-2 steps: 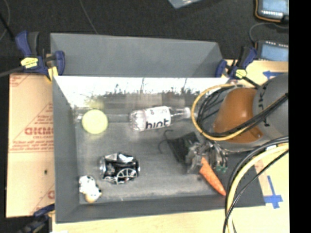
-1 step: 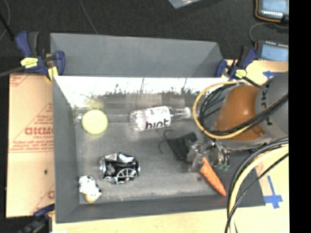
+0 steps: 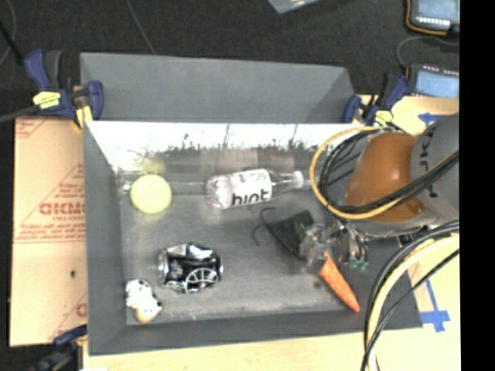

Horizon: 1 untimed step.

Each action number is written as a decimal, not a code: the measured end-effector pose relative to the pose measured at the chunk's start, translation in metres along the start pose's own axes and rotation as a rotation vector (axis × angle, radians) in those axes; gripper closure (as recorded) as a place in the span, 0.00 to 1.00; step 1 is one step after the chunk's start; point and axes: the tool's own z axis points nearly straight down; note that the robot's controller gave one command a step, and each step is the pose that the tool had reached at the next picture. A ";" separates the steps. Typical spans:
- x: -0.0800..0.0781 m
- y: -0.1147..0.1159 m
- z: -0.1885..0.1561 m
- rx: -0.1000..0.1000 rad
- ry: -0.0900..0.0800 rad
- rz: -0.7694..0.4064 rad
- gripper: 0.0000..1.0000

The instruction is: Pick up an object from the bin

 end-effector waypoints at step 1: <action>0.001 0.000 -0.022 0.000 0.004 0.000 1.00</action>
Offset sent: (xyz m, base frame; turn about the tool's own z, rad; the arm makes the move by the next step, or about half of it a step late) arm 0.0000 0.0001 0.0421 0.0000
